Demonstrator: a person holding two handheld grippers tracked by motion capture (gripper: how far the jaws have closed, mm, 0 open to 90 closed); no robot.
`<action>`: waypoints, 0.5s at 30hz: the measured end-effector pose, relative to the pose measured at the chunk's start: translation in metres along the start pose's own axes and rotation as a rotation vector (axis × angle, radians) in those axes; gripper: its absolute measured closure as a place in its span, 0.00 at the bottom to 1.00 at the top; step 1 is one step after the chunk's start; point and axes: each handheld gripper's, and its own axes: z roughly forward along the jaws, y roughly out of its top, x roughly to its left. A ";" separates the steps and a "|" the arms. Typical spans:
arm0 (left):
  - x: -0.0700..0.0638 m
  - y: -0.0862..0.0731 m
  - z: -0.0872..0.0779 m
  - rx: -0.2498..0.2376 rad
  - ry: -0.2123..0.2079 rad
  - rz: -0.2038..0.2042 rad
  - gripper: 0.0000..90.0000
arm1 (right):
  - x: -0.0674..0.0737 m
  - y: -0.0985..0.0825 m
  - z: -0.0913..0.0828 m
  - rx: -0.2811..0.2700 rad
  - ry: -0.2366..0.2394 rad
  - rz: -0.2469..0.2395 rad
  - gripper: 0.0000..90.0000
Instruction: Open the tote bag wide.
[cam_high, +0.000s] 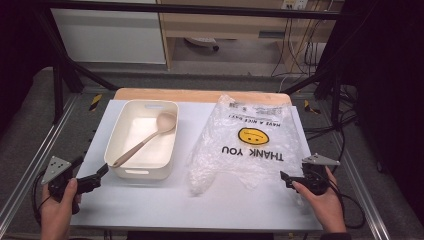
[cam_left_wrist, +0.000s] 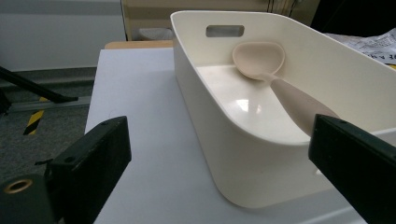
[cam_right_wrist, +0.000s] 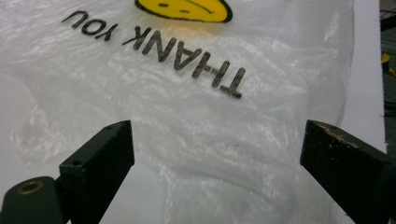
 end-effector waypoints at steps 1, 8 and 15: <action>0.000 0.000 0.000 0.000 0.000 0.000 0.06 | 0.000 -0.002 -0.002 0.008 0.006 0.000 0.13; -0.001 0.000 0.000 0.001 0.000 0.002 0.06 | 0.007 -0.018 -0.007 0.052 0.041 -0.028 0.19; 0.000 0.000 0.000 0.004 0.000 0.005 0.06 | 0.008 -0.027 -0.002 0.119 0.046 -0.053 0.26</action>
